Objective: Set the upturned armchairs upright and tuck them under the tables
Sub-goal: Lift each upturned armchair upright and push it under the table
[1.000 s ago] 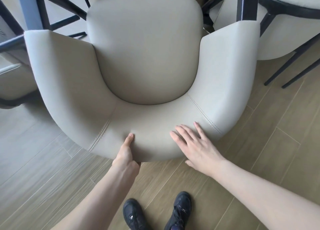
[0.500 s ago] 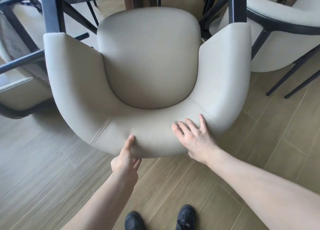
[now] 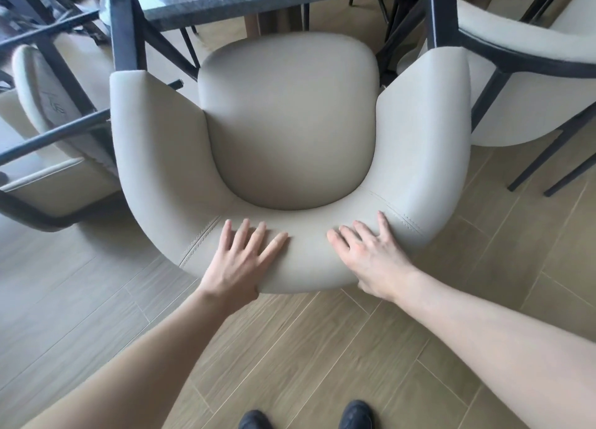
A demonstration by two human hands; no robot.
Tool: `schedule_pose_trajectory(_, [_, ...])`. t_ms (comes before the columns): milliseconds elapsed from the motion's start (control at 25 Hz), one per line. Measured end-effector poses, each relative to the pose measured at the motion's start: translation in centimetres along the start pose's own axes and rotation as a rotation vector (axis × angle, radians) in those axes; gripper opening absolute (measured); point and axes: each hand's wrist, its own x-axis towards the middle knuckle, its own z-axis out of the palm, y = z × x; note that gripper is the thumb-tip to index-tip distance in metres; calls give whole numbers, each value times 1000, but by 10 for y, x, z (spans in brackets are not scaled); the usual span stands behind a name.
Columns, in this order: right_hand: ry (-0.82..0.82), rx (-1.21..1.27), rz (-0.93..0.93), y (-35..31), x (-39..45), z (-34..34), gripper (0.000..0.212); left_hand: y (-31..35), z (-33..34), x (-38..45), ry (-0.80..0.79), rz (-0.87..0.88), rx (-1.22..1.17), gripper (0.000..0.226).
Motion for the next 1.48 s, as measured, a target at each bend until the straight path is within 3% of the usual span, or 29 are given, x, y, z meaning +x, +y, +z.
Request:
schedule_pose_trajectory(400, [-133, -44, -2, -5, -7, -14, 100, 10, -14, 0, -43, 22, 16, 65])
schedule_pose_trajectory(1040, [-132, -58, -92, -1, -70, -43, 90, 37, -53, -54, -138, 57, -39, 74])
schedule_pose_trajectory(1480, [-172, -37, -101, 38, -44, -67, 84, 21, -89, -24, -125, 50, -84, 68])
